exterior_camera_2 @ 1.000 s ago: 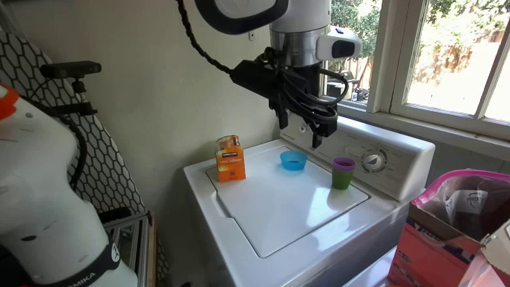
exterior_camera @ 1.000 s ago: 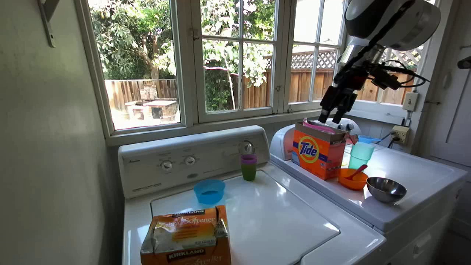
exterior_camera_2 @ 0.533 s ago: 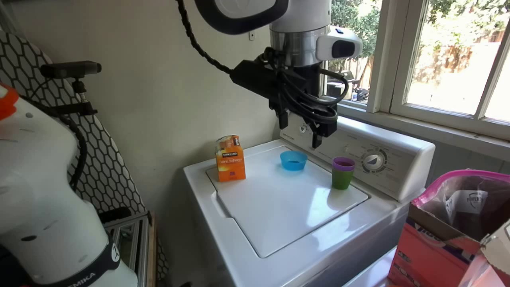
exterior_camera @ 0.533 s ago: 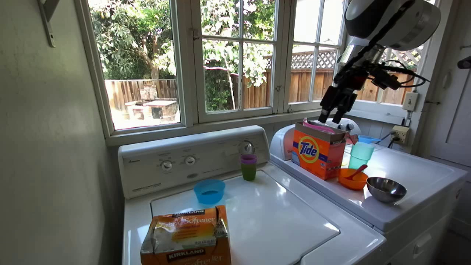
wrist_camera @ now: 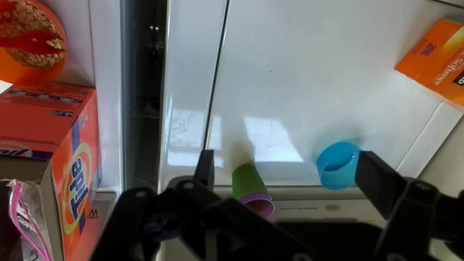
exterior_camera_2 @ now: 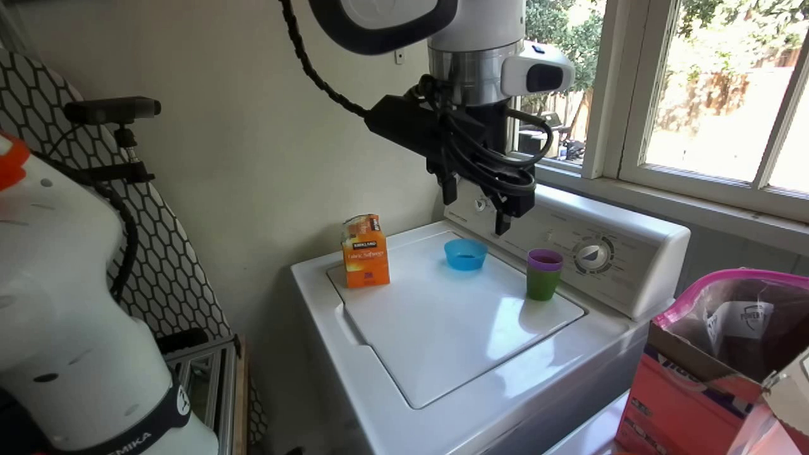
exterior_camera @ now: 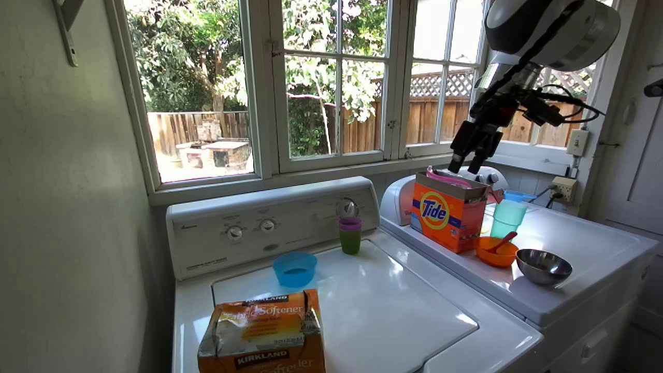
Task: Move the silver bowl and place it next to the stacked cups then move the orange bowl and place it next to the blue bowl
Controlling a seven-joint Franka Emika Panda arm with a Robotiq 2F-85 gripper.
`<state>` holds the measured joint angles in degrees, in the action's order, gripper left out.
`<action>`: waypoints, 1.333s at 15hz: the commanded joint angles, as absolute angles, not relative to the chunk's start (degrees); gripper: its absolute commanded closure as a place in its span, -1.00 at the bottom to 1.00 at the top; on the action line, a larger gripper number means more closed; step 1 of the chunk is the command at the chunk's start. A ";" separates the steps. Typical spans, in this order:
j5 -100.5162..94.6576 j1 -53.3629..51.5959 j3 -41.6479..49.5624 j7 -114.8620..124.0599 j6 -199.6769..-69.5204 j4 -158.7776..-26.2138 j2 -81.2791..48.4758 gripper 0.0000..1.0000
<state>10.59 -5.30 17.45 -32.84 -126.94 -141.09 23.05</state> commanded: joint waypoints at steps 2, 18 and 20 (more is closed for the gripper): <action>11.38 -3.59 15.84 -33.40 -126.66 -140.96 22.85 -1.00; -0.20 7.48 13.21 -18.69 -132.81 -143.90 11.48 -1.00; -2.91 8.68 13.80 -20.25 -132.54 -143.91 8.59 -1.00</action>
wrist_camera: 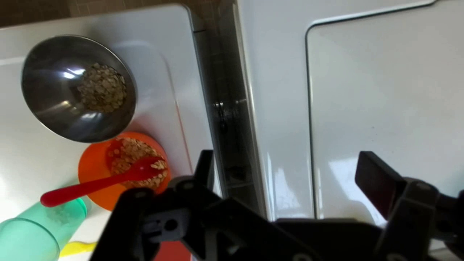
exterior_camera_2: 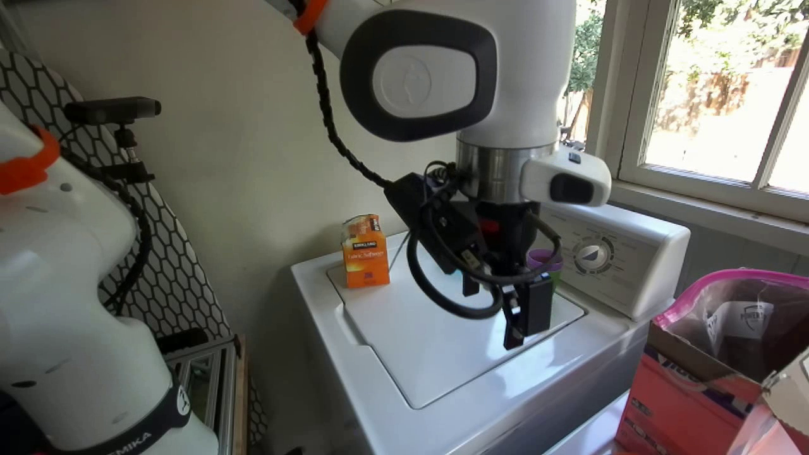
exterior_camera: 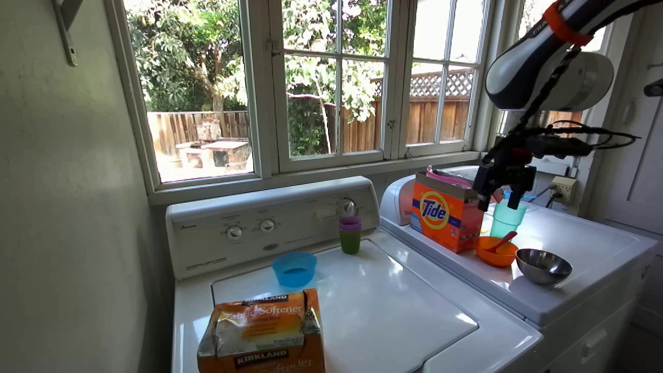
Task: Move the silver bowl and place it next to the stacked cups then move the orange bowl and place it next to the blue bowl
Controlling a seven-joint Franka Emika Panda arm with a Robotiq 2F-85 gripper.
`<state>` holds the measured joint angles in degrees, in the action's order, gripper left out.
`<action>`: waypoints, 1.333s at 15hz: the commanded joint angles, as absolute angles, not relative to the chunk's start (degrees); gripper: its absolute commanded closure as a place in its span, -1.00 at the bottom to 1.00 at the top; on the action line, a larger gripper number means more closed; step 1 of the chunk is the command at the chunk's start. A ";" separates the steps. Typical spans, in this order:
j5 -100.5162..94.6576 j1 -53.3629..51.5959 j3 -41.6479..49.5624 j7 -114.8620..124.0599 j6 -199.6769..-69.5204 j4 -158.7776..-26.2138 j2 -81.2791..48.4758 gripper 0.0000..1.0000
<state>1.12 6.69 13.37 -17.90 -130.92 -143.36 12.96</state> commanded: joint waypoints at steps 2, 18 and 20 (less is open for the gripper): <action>-6.95 10.24 13.88 -19.31 -132.66 -143.70 5.53 -1.00; -20.31 13.16 16.79 -5.85 -137.06 -137.64 -12.29 -1.00; -10.82 14.24 13.86 -13.61 -136.46 -139.07 -7.86 -1.00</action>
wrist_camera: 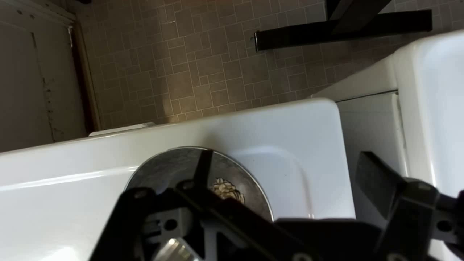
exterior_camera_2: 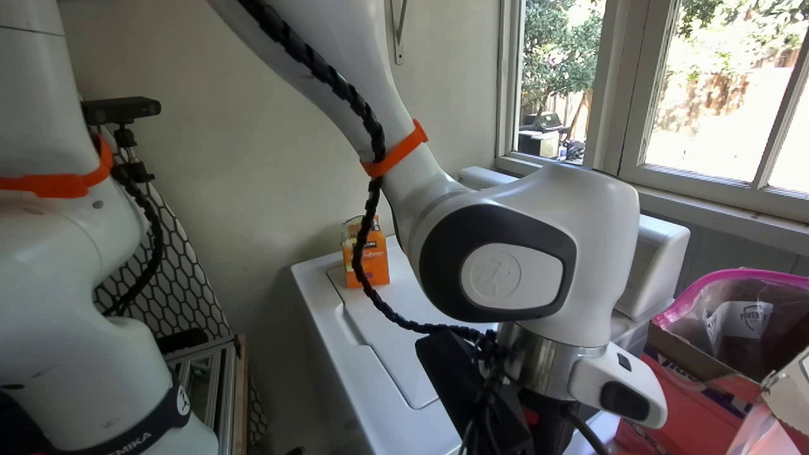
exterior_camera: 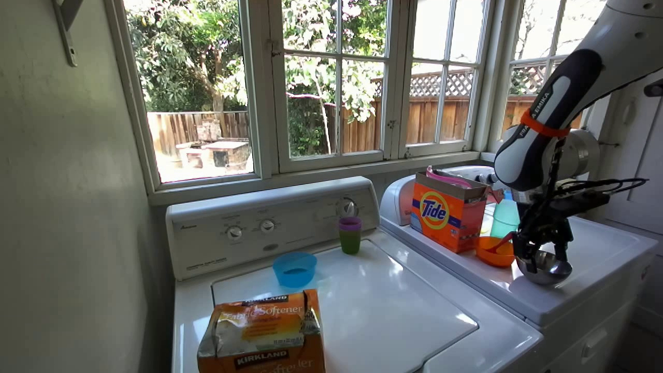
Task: Move the silver bowl and place it next to the stacked cups then move the orange bowl and place it next to the blue bowl
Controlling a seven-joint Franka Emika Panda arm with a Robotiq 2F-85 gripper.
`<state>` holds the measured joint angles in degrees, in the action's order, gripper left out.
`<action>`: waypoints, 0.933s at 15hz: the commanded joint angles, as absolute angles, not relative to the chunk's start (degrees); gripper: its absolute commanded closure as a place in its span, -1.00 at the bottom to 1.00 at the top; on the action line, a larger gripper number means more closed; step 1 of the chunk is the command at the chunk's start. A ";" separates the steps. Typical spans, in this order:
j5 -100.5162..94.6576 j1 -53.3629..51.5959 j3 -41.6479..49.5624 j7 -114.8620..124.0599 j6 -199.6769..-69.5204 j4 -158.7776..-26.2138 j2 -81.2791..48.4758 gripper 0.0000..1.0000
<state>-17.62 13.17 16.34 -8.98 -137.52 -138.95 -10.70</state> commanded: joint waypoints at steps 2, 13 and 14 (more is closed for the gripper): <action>-7.12 12.26 11.17 -16.49 -136.72 -142.84 -0.34 -1.00; -8.79 7.29 7.13 -16.99 -138.19 -140.22 4.34 -1.00; -8.79 7.38 7.21 -16.99 -138.19 -140.22 4.15 -1.00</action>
<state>-8.78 7.67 6.94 -17.02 -138.31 -140.28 4.12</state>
